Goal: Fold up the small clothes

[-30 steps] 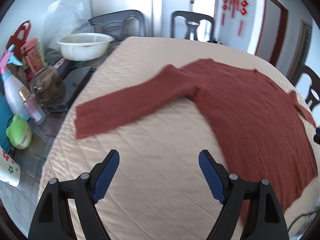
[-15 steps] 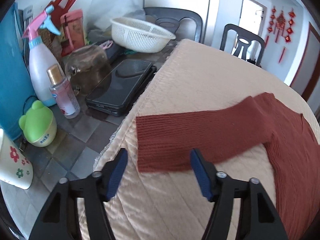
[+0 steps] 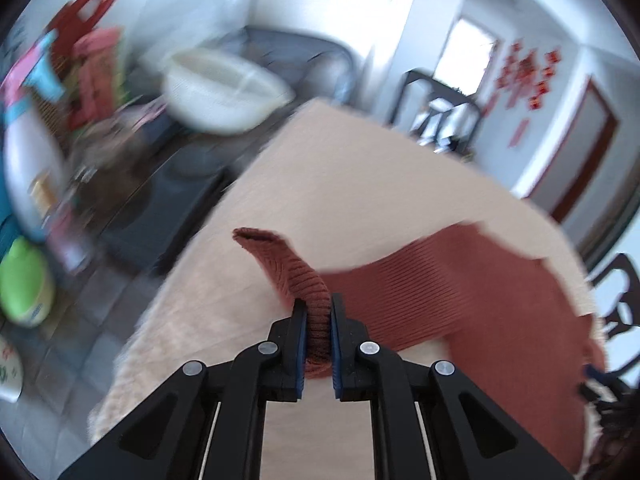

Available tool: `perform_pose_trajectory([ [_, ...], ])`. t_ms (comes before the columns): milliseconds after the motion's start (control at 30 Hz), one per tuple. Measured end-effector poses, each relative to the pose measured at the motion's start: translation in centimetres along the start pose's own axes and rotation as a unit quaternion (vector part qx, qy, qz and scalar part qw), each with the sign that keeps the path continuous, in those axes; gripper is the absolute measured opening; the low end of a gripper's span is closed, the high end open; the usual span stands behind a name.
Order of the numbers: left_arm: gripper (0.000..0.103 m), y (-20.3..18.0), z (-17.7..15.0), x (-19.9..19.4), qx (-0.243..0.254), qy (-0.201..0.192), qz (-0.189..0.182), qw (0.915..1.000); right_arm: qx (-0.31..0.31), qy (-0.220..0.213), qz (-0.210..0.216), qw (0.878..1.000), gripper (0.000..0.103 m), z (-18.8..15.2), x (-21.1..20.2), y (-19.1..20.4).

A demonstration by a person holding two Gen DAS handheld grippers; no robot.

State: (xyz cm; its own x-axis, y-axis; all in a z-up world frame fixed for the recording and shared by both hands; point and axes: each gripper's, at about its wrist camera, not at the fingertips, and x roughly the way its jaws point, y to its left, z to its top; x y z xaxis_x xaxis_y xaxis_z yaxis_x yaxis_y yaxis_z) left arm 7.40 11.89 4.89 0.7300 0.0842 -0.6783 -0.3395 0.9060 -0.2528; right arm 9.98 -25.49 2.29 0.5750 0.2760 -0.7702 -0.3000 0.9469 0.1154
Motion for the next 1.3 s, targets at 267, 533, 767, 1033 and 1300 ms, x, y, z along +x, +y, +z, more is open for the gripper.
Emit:
perform_pose_trajectory([
  [267, 0.011, -12.2, 3.0, 1.2, 0.078, -0.004, -0.145, 0.9863, 0.014, -0.005, 0.006, 1.0, 0.066, 0.0, -0.4, -0.4],
  [533, 0.015, -20.2, 0.1, 8.4, 0.105, 0.101, -0.231, 0.9621, 0.028, -0.005, 0.018, 0.999, 0.066, 0.0, -0.8, -0.6],
  [767, 0.033, -16.9, 1.2, 3.7, 0.1, 0.04, -0.233, 0.9666, 0.045, -0.012, 0.044, 0.998, 0.066, 1.4, -0.6, -0.4],
  [1033, 0.033, -11.8, 0.9, 4.7, 0.114, 0.035, -0.114, 0.9863, 0.081, 0.01, 0.083, 0.993, 0.053, 5.2, 4.4, -0.2],
  [1300, 0.033, -11.0, -0.7, 7.7, 0.115, 0.064, -0.109, 0.9853, 0.089, 0.049, 0.071, 0.992, 0.018, 7.1, 8.7, 0.2],
])
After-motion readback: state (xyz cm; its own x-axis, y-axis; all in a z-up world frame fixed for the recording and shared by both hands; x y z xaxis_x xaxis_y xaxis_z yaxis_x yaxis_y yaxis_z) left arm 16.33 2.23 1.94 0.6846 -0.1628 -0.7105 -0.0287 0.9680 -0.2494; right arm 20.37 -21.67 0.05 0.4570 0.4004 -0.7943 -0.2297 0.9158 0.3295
